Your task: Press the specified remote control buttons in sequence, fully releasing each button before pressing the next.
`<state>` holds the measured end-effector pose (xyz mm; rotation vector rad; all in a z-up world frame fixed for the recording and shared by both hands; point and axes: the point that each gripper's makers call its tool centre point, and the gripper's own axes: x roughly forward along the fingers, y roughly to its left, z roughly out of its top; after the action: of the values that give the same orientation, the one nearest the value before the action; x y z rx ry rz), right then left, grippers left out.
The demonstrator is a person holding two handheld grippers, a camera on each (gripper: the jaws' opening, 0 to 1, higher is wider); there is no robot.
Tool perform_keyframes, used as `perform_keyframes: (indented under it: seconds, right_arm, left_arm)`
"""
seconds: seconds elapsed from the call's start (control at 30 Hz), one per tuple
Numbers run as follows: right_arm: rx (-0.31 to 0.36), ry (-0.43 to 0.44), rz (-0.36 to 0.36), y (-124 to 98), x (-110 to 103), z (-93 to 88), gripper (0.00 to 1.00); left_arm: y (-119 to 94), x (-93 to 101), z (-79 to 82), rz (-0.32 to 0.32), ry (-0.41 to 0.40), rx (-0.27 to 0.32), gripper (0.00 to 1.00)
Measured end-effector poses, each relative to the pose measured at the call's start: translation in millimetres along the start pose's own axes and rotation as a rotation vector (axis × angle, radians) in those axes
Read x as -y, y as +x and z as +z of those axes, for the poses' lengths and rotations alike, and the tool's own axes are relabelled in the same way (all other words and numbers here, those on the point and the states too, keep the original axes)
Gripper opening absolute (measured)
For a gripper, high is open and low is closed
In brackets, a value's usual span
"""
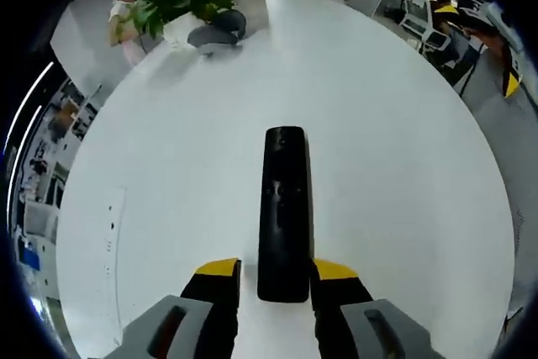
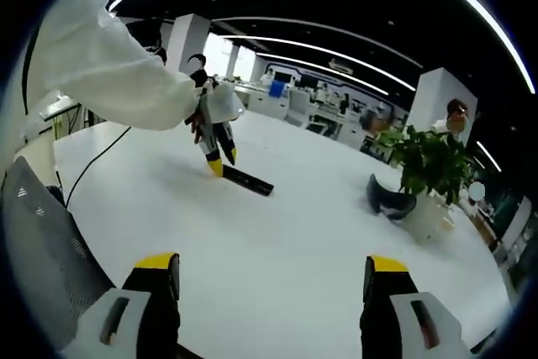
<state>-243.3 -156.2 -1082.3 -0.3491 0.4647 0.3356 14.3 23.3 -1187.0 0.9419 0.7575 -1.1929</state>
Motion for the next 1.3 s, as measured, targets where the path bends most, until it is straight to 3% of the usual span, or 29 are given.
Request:
perform_keyframes:
  seconds: [0.1,0.23,0.3,0.4,0.43,0.5,0.57,0.77,0.93,1.1,1.3]
  right_arm:
    - [0.010,-0.002,-0.008,-1,1,1.6,0.91]
    - [0.024,-0.001,-0.019,-2,3,4.0,0.91]
    - [0.032,-0.002,-0.025,-3,4,5.4,0.91]
    - [0.042,0.002,-0.028,-4,5,7.6,0.91]
    - [0.045,0.002,-0.025,-4,4,8.3,0.91]
    - [0.049,-0.002,-0.021,-4,3,9.5,0.92]
    - [0.059,-0.004,-0.024,-4,3,11.6,0.92]
    - [0.085,0.023,-0.025,-7,5,16.9,0.94]
    - [0.107,0.045,-0.018,-8,6,20.8,0.95]
    - [0.128,0.059,-0.016,-11,6,24.3,0.94]
    - [0.146,0.065,-0.018,-13,7,27.4,0.94]
  left_arm:
    - [-1,-4.9,-3.9,0.051,-0.107,-0.023,0.49]
    - [-8,-18.6,-10.2,0.191,-0.211,0.009,0.64]
    - [-10,-10.6,-15.6,0.176,-0.296,0.027,0.77]
    - [-21,-8.5,-22.0,0.214,-0.417,0.055,0.79]
    - [-28,-14.9,-19.5,0.257,-0.477,0.110,0.80]
    - [-42,-11.0,-10.8,0.265,-0.551,0.202,0.89]
    - [-56,-8.6,-5.4,0.304,-0.578,0.268,0.99]
    - [-106,25.7,-6.9,0.369,-0.705,0.411,1.00]
    - [-134,55.6,-14.8,0.466,-0.681,0.454,1.00]
    - [-155,86.9,-16.2,0.494,-0.724,0.509,1.00]
    - [-181,124.7,-16.0,0.552,-0.717,0.555,1.00]
